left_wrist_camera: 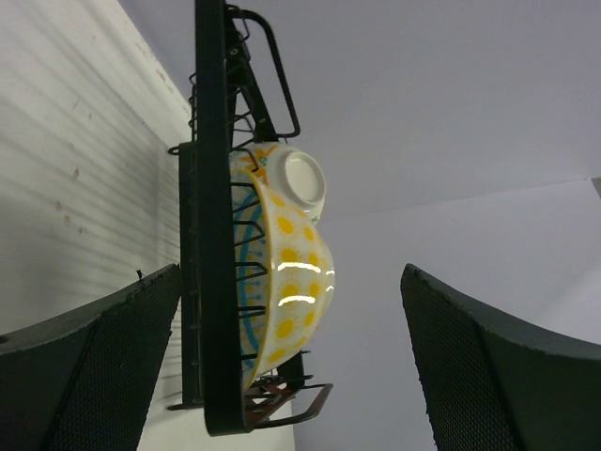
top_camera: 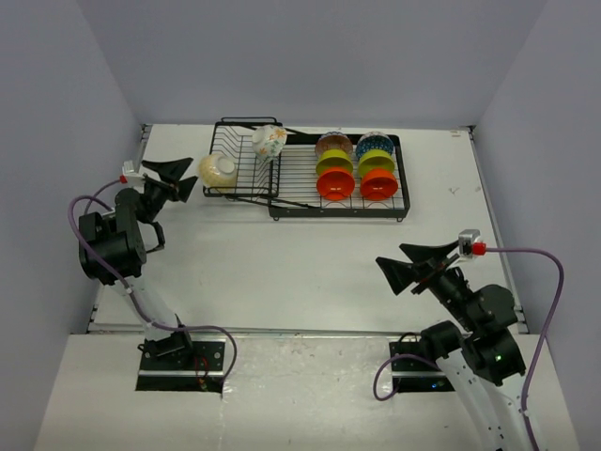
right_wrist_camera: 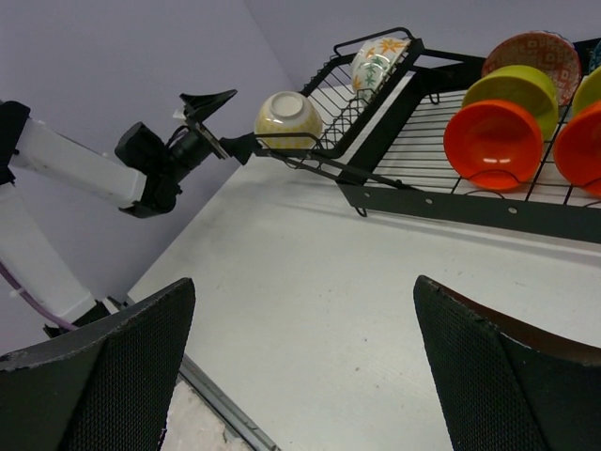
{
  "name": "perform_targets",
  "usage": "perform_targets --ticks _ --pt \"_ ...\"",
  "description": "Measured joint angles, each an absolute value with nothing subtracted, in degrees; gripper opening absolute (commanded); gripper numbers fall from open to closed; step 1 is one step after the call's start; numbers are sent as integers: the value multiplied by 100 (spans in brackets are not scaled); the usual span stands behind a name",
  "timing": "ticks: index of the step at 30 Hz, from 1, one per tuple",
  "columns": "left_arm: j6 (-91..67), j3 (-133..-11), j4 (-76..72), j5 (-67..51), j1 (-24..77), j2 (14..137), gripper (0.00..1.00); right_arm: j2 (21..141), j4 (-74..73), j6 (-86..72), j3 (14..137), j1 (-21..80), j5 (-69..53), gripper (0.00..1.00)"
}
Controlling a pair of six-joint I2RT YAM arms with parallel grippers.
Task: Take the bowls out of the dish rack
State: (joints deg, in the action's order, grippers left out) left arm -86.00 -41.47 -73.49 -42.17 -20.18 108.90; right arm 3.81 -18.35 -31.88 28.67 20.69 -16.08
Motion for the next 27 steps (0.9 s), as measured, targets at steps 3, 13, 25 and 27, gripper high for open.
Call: perform_targets --ticks 3,13,25,27 --pt "-8753 -4147 -7373 -4283 -2018 11133 97 421 -1813 -3186 2862 2069 -1608 99" --pt "-9308 -4235 -7408 -4460 -1986 11415 95 578 -1734 -3177 2781 2069 -1610 99" --pt "-9546 -4342 -7452 -4504 -1938 11410 90 578 -1712 -3168 2766 2069 -1621 99" --pt "-9564 -4348 -7452 -4504 -1935 11410 89 578 -1712 -3166 2764 2069 -1625 99"
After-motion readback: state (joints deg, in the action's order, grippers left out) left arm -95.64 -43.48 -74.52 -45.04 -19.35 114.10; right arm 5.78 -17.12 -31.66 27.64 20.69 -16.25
